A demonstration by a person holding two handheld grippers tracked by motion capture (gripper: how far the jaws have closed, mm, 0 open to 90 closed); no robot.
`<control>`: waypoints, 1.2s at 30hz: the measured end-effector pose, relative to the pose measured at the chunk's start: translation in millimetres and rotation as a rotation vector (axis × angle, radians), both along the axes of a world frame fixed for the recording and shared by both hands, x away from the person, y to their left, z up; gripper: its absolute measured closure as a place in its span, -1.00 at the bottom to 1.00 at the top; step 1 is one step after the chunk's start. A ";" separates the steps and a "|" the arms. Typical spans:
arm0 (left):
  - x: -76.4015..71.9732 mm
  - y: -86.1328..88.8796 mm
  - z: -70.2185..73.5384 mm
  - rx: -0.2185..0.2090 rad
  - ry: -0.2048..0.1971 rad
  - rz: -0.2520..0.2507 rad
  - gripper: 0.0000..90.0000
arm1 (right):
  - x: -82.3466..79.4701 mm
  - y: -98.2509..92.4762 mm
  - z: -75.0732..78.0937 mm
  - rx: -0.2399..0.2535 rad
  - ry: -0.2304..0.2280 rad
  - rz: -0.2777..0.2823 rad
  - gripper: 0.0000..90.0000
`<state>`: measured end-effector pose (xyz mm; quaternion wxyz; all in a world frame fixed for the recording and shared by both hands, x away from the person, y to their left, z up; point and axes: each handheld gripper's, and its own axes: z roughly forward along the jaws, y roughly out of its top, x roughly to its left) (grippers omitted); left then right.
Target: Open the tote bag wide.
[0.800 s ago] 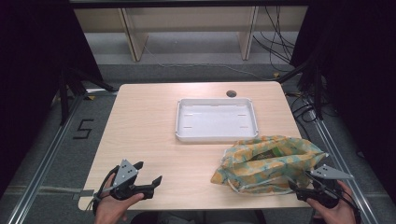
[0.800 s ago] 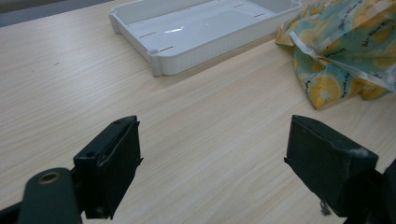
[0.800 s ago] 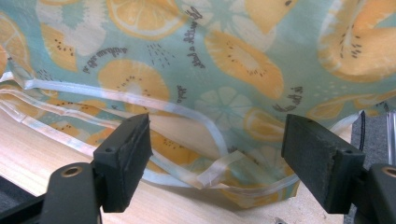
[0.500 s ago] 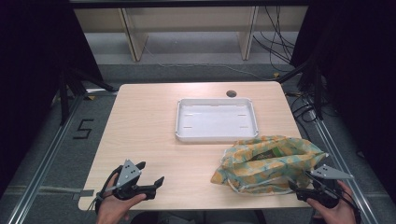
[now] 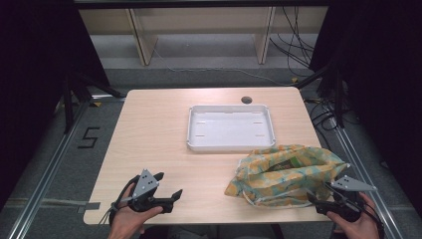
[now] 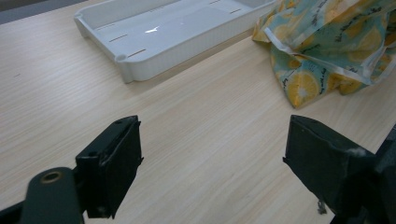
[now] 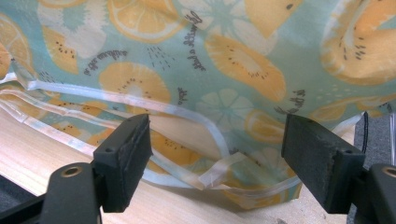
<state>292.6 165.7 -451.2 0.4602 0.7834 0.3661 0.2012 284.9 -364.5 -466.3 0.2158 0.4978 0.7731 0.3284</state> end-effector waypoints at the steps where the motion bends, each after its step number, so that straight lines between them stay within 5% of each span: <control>1: 0.3 -2.3 -0.3 -0.001 0.001 -0.008 -0.60 | 0.2 0.0 -0.3 0.002 -0.002 0.001 -0.44; 12: 7.3 -36.5 -1.7 -0.009 -0.006 -0.104 -0.57 | 1.5 -1.6 -0.2 0.008 -0.001 0.024 -0.44; 16: 12.0 -54.5 -6.8 0.031 -0.011 -0.179 -0.54 | 2.8 -3.6 -1.2 -0.025 -0.035 0.038 -0.44; 19: 14.0 -69.1 -9.6 0.019 0.004 -0.209 -0.51 | 1.7 -1.8 0.0 -0.002 -0.011 0.021 -0.44; 25: 22.0 -92.4 -12.2 0.037 -0.024 -0.274 -0.44 | 0.3 -0.2 -0.5 0.023 0.010 0.006 -0.44; 34: 34.0 -117.7 -10.5 0.035 -0.063 -0.345 -0.35 | 2.1 -3.5 -0.3 -0.010 -0.016 0.023 -0.44; 36: 36.9 -124.5 -9.7 0.043 -0.066 -0.362 -0.34 | 0.0 -0.5 -0.2 0.035 0.020 -0.015 -0.44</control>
